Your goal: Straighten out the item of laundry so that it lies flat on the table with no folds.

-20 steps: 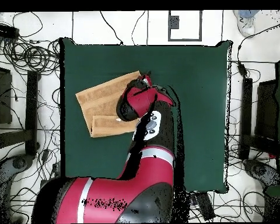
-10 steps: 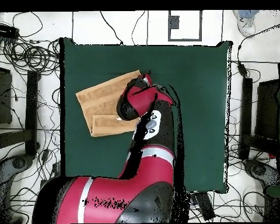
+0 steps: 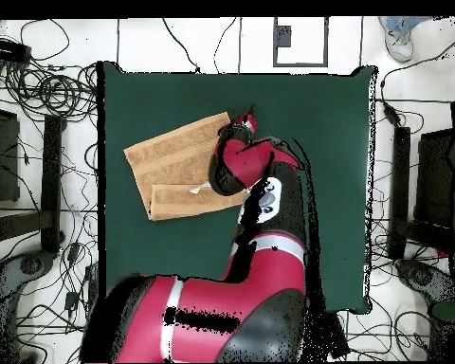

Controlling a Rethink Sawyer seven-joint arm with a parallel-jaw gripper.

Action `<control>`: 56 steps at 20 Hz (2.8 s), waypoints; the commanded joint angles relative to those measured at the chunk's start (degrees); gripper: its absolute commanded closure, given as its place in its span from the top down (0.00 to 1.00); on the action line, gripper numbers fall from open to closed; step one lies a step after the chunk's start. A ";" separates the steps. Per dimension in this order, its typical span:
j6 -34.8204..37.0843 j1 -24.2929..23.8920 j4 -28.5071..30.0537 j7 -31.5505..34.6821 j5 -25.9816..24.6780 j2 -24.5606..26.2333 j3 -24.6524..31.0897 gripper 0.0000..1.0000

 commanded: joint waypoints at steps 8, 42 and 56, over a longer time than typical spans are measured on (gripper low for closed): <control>7.47 -13.13 5.08 -6.78 -14.38 2.31 21.91 1.00; 57.65 -14.32 18.53 10.96 32.25 -3.08 27.91 1.00; 62.74 -15.26 20.28 6.93 45.51 1.48 30.45 1.00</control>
